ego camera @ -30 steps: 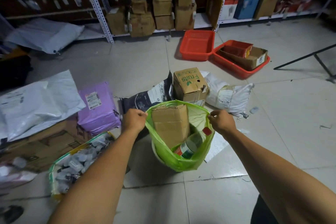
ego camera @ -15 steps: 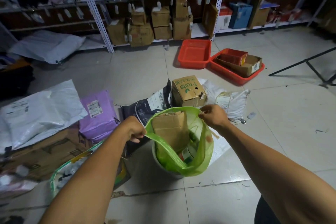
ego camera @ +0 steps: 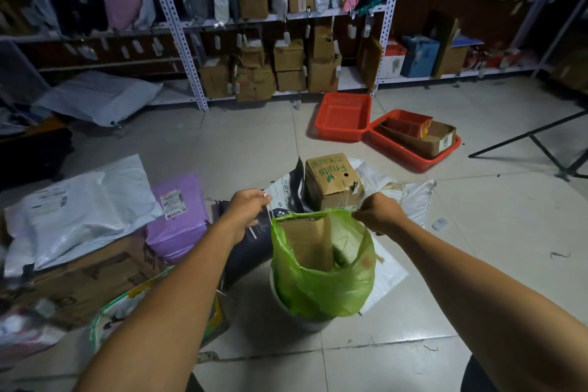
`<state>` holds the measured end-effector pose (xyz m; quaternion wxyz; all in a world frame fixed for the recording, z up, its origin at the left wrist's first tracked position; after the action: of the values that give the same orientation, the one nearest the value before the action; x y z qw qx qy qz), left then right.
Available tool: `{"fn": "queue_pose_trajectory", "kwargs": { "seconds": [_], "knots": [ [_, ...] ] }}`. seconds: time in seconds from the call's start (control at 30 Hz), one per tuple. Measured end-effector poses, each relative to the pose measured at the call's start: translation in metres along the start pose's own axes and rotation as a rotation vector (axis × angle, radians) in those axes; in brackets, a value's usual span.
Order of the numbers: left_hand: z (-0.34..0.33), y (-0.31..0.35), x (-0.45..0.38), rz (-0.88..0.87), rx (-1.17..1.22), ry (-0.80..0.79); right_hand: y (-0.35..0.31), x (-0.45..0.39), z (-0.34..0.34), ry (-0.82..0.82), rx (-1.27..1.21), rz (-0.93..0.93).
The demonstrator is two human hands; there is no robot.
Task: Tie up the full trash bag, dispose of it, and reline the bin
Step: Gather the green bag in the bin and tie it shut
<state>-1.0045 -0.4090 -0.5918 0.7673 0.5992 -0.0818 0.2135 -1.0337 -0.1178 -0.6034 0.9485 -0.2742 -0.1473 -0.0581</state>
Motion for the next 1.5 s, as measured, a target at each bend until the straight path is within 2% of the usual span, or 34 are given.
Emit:
{"fn": "queue_pose_trajectory", "kwargs": {
  "seconds": [0.1,0.23,0.33,0.5,0.63,0.7,0.83,1.07,1.3,1.4,1.5],
  "knots": [
    [-0.006,0.014,0.003,-0.055,0.084,-0.052,-0.014,-0.003,0.006,-0.019,-0.346,0.046],
    [-0.017,0.024,0.006,-0.135,0.088,-0.150,-0.039,-0.010,0.014,0.017,-0.569,0.106],
    [-0.024,0.019,0.006,-0.129,0.105,-0.203,-0.049,-0.016,0.018,0.085,-0.580,0.167],
    [-0.024,0.019,-0.001,-0.205,0.080,-0.083,-0.048,-0.021,0.027,0.239,-0.620,0.178],
    [-0.026,0.014,-0.011,-0.248,-0.031,-0.020,-0.046,-0.019,0.027,0.273,-0.535,0.212],
    [-0.031,0.010,-0.014,-0.255,-0.085,-0.029,-0.045,-0.015,0.025,0.310,-0.481,0.221],
    [-0.044,0.007,-0.015,-0.306,-0.113,-0.088,-0.059,0.000,0.027,0.417,-0.326,0.364],
    [-0.065,0.007,-0.012,-0.372,-0.171,-0.194,-0.068,0.003,0.003,0.216,-0.376,0.399],
    [-0.079,0.008,-0.016,-0.369,-0.121,-0.270,-0.085,0.013,-0.001,0.065,-0.489,0.475],
    [-0.090,0.013,-0.014,-0.394,-0.088,-0.279,-0.089,0.013,-0.001,0.054,-0.509,0.496],
    [-0.096,0.010,-0.015,-0.365,-0.084,-0.310,-0.087,0.012,0.002,0.070,-0.578,0.435]
  ]
}}
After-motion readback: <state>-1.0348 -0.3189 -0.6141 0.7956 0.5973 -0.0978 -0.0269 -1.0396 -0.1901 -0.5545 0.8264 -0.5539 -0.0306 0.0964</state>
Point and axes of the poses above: each hand's wrist, its own x-axis away from the middle knuckle, its own z-axis out of the back of the hand, y = z × x, the point moved 5 cm from there along -x, towards the middle knuckle, and after that the axes turned 1 degree about -z, right-handed, at the moved point
